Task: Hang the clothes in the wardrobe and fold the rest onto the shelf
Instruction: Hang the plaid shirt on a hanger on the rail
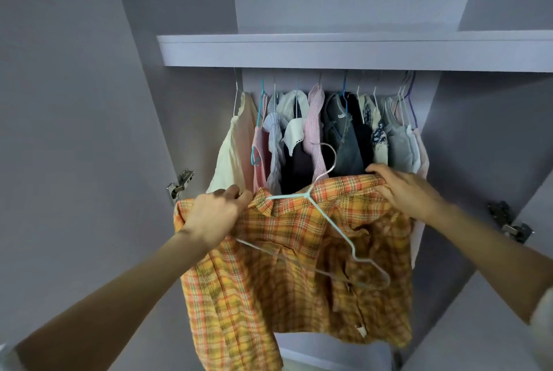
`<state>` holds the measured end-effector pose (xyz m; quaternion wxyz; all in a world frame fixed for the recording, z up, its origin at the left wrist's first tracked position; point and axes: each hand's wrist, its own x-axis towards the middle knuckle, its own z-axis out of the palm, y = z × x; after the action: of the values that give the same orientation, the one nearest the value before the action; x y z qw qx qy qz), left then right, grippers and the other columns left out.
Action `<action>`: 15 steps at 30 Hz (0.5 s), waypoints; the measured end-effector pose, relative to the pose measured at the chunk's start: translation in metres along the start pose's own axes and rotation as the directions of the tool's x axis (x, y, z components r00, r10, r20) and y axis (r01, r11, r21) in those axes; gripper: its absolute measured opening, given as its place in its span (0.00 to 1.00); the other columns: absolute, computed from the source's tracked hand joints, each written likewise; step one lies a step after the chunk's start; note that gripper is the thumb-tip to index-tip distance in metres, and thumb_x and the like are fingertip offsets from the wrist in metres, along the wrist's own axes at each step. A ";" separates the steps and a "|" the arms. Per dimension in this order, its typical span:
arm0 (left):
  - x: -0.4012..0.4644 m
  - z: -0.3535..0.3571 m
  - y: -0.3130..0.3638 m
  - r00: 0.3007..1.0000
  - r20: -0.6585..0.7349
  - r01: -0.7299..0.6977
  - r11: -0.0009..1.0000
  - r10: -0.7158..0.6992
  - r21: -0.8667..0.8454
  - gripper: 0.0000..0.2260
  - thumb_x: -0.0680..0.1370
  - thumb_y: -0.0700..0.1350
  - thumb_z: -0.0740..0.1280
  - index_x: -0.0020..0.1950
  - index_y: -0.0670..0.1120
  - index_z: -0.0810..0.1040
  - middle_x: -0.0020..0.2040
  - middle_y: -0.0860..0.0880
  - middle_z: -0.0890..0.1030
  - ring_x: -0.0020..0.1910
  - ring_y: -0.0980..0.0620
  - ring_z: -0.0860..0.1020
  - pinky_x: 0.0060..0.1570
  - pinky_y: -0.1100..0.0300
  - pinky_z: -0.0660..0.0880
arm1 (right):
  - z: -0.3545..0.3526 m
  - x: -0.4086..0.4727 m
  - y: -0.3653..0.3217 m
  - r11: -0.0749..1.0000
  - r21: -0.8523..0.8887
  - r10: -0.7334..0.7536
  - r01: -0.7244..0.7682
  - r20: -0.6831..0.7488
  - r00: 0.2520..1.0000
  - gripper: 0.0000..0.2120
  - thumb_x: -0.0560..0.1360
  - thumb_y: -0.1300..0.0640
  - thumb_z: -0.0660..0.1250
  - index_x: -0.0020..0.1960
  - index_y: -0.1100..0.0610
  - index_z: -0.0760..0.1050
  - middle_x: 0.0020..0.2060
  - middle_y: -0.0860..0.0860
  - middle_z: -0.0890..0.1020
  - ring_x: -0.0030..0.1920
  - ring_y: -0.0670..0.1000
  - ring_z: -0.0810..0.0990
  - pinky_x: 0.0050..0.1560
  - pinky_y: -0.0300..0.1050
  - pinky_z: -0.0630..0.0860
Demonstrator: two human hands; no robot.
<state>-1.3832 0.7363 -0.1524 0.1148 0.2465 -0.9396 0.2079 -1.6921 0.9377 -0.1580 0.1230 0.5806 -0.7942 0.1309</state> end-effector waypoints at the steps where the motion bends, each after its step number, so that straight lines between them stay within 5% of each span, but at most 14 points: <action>1: 0.001 0.001 0.001 1.000 0.014 -0.005 1.000 0.005 0.018 0.22 0.73 0.33 0.61 0.65 0.49 0.66 0.50 0.49 0.74 0.44 0.47 0.78 0.27 0.57 0.62 | -0.002 0.000 0.003 0.999 -0.039 -0.020 0.020 0.022 1.000 0.21 0.78 0.51 0.60 0.69 0.54 0.64 0.61 0.55 0.77 0.47 0.59 0.81 0.45 0.52 0.77; 7: 0.014 0.003 -0.001 0.984 0.028 0.175 0.984 -0.176 0.021 0.24 0.74 0.35 0.60 0.69 0.48 0.62 0.54 0.49 0.75 0.43 0.44 0.81 0.31 0.56 0.65 | 0.019 -0.008 0.021 0.978 -0.167 0.163 -0.127 0.222 0.961 0.16 0.78 0.55 0.60 0.65 0.54 0.67 0.58 0.52 0.69 0.50 0.57 0.78 0.44 0.51 0.75; 11: 0.011 0.010 -0.002 0.990 0.100 0.091 0.989 -0.103 0.113 0.18 0.77 0.36 0.57 0.67 0.45 0.62 0.57 0.48 0.74 0.47 0.45 0.81 0.33 0.55 0.67 | 0.027 -0.015 0.028 0.940 0.021 0.337 -0.342 0.121 0.934 0.08 0.75 0.63 0.58 0.49 0.56 0.75 0.49 0.54 0.76 0.48 0.59 0.77 0.42 0.48 0.72; 15: 0.012 0.016 0.006 0.989 0.141 0.014 0.989 -0.035 0.145 0.16 0.78 0.37 0.56 0.66 0.44 0.64 0.58 0.48 0.74 0.48 0.46 0.81 0.34 0.56 0.67 | 0.019 0.003 0.013 0.906 0.116 0.406 -0.408 0.046 0.913 0.07 0.75 0.64 0.56 0.41 0.55 0.68 0.36 0.56 0.76 0.39 0.59 0.77 0.36 0.46 0.68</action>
<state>-1.3979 0.7290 -0.1644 0.0316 0.2799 -0.9249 0.2555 -1.7058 0.9320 -0.1754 0.0487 0.4101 -0.8894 0.1960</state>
